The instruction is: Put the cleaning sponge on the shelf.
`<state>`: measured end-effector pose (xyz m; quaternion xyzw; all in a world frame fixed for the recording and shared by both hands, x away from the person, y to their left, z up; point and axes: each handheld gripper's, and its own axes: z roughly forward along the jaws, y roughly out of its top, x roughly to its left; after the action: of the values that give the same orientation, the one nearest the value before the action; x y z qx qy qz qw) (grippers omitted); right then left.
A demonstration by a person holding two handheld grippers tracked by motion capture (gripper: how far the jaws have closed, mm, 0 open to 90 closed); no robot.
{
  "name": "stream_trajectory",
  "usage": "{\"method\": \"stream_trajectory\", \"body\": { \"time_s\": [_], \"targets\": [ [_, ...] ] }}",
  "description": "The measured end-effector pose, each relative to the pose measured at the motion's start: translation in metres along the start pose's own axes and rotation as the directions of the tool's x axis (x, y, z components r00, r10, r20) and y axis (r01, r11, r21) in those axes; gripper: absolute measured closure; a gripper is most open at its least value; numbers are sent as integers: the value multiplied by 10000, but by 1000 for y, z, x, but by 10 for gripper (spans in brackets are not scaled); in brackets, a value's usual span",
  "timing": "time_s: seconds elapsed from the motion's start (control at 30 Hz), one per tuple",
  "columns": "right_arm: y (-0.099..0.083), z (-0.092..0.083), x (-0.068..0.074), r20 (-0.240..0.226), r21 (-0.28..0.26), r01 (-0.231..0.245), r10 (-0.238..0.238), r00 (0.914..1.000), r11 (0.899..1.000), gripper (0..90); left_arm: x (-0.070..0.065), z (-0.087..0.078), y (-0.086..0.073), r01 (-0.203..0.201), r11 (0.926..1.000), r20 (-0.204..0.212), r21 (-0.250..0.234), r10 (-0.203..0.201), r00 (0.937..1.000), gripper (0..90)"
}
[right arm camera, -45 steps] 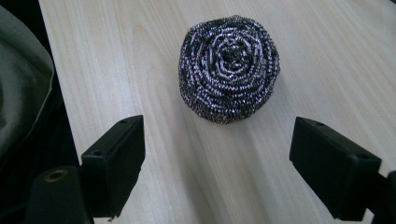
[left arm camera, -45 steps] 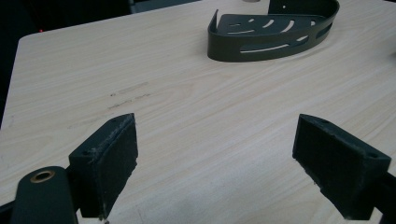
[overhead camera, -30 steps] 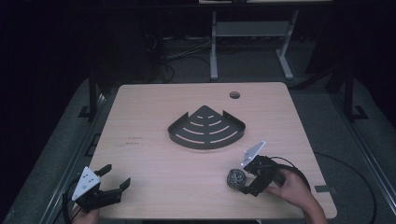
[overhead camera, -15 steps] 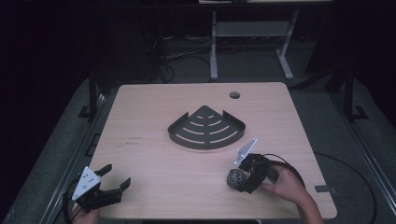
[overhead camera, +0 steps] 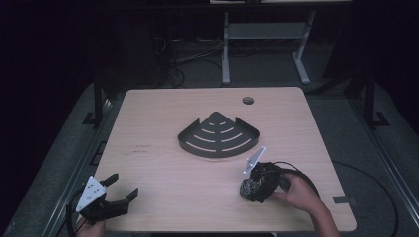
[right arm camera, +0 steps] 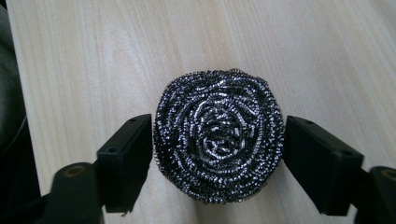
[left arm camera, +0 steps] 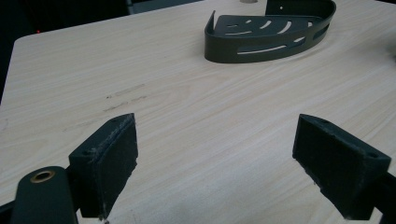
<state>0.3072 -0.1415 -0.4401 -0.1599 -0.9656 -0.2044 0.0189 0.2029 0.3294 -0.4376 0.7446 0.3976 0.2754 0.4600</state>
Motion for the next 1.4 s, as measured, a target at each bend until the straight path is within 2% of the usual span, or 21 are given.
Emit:
{"method": "stream_trajectory", "body": {
  "time_s": [0.1, 0.57, 0.73, 0.87, 1.07, 1.4],
  "targets": [
    [2, 1, -1, -126, 122, 11, -9, 9999, 9999, 323, 0, 0, 0, -2, 10000, -10, -2, 2, 10000, 133],
    [3, -5, -4, -283, -58, 9, -11, 9996, 10000, 341, 0, -1, 1, -36, 10000, -19, -22, 36, 10000, 133],
    [11, -12, -6, -336, -189, 118, -124, 9994, 9998, 342, 0, -1, 1, -39, 10000, -30, -52, 39, 10000, 133],
    [20, -16, -8, -270, -41, 204, -205, 9994, 9998, 342, 0, -2, 1, -18, 10000, -31, -47, 18, 10000, 133],
    [32, -22, -12, -358, -255, 388, -397, 9986, 9989, 342, 1, -2, 1, -20, 10000, -30, -84, 20, 10000, 133],
    [40, -25, -20, -381, -253, 406, -416, 9984, 9989, 342, 1, -2, 1, -27, 9999, -62, -97, 26, 10000, 133]
  ]
}}
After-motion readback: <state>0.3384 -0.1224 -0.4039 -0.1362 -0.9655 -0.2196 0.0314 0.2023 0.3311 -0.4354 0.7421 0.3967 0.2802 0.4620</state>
